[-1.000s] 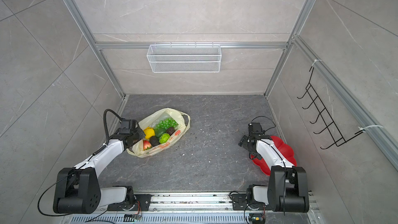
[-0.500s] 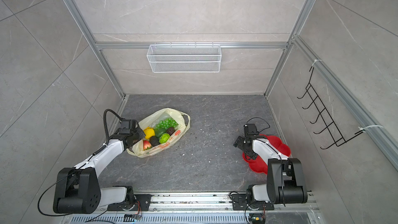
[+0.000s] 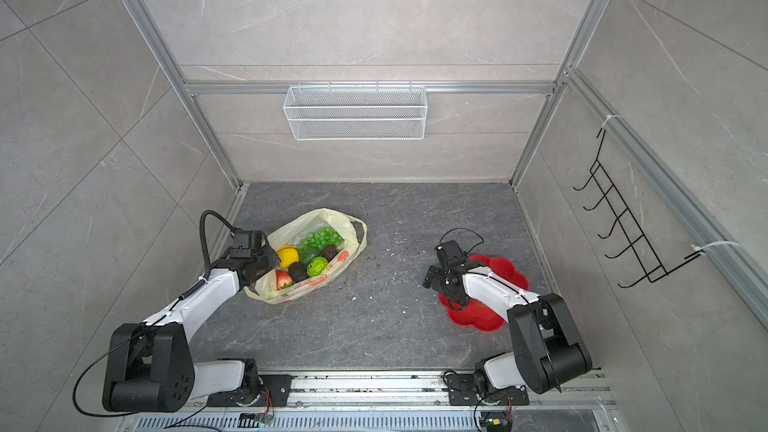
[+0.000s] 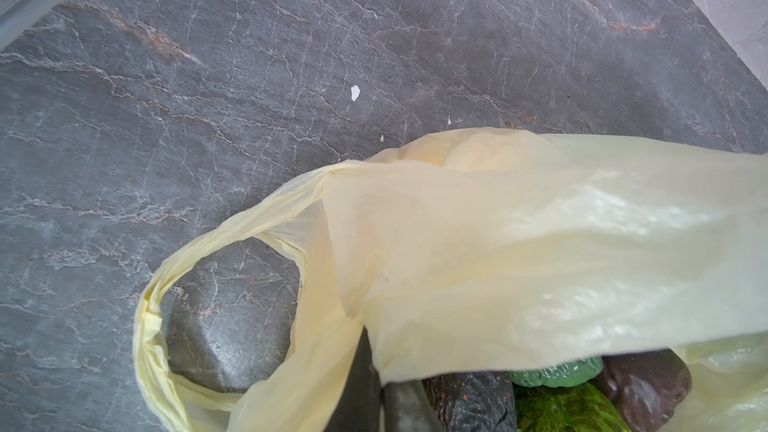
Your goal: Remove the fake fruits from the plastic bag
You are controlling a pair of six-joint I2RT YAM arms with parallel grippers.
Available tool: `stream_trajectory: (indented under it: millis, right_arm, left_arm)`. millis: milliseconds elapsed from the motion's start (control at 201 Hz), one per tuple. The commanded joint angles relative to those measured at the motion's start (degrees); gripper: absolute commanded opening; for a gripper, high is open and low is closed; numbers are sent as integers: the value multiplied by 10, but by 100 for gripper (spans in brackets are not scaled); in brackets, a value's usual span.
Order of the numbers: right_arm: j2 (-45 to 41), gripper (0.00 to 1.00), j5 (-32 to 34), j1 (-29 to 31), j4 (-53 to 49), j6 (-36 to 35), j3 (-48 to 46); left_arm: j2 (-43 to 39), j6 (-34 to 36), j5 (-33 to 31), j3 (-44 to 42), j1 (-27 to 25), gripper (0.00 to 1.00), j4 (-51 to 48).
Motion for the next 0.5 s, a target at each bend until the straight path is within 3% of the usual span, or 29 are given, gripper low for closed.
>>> stream_trajectory:
  millis: [0,493]
  right_arm:
    - [7,97,7,50,-8,40,19]
    - [130,97,46,335,-14,100,166]
  left_arm:
    - [-6,16,-14,0,-2,0,9]
    - [-4,15,-9,-1,-3,0,12]
